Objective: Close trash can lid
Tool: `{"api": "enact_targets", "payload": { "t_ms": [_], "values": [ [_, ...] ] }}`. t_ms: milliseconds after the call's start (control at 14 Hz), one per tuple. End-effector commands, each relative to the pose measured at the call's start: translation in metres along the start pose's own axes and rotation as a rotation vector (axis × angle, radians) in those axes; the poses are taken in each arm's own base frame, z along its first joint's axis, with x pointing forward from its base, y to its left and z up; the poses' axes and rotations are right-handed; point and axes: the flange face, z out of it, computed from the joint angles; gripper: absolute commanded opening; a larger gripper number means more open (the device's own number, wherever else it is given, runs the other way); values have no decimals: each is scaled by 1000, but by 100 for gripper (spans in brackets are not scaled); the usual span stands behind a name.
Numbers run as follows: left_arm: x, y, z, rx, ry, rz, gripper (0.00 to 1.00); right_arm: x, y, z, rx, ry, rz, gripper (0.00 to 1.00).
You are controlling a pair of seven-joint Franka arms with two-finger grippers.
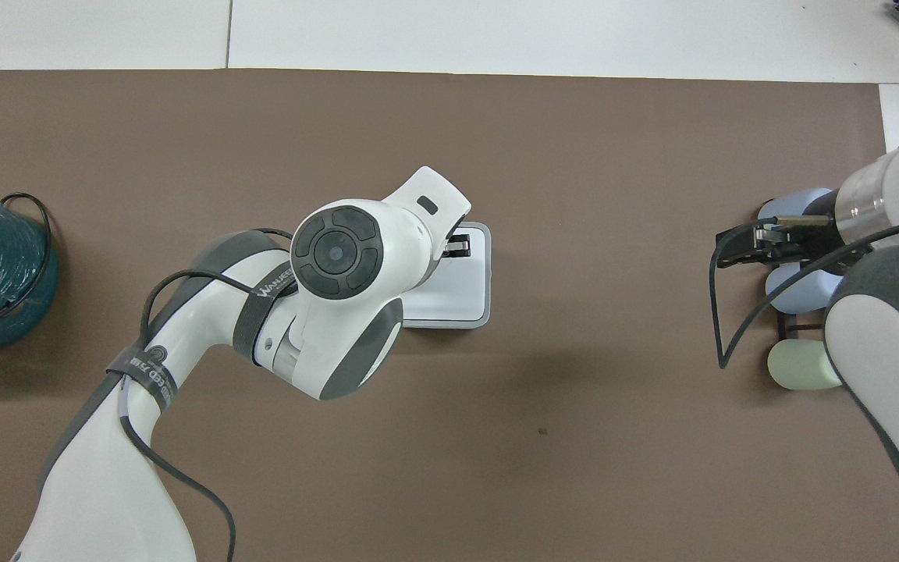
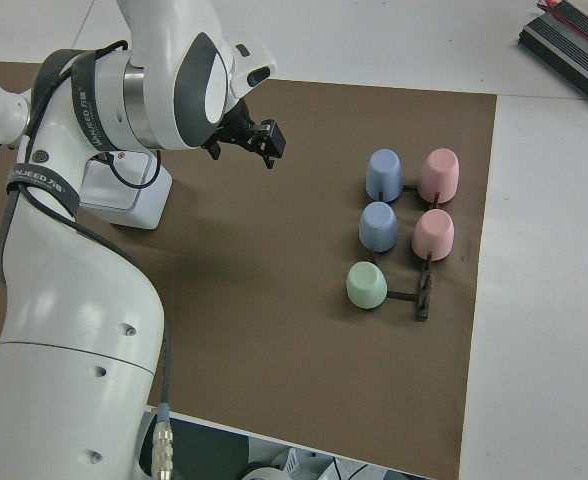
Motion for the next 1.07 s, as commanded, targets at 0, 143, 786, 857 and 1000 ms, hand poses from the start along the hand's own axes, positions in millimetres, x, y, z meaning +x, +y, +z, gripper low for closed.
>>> {"api": "enact_targets", "payload": {
  "t_ms": [0, 143, 786, 857, 1000],
  "values": [
    [21, -12, -47, 42, -40, 16, 7, -7, 4, -2, 4, 2, -19, 100],
    [46, -37, -82, 82, -87, 23, 7, -7, 4, -2, 4, 2, -18, 100],
    [94, -261, -189, 159, -203, 43, 35, -7, 4, -2, 4, 2, -19, 100],
    [93, -272, -196, 160, -202, 31, 45, -7, 4, -2, 4, 2, -18, 100],
    [93, -278, -201, 176, -193, 23, 84, -7, 4, -2, 4, 4, -18, 100]
  ]
}}
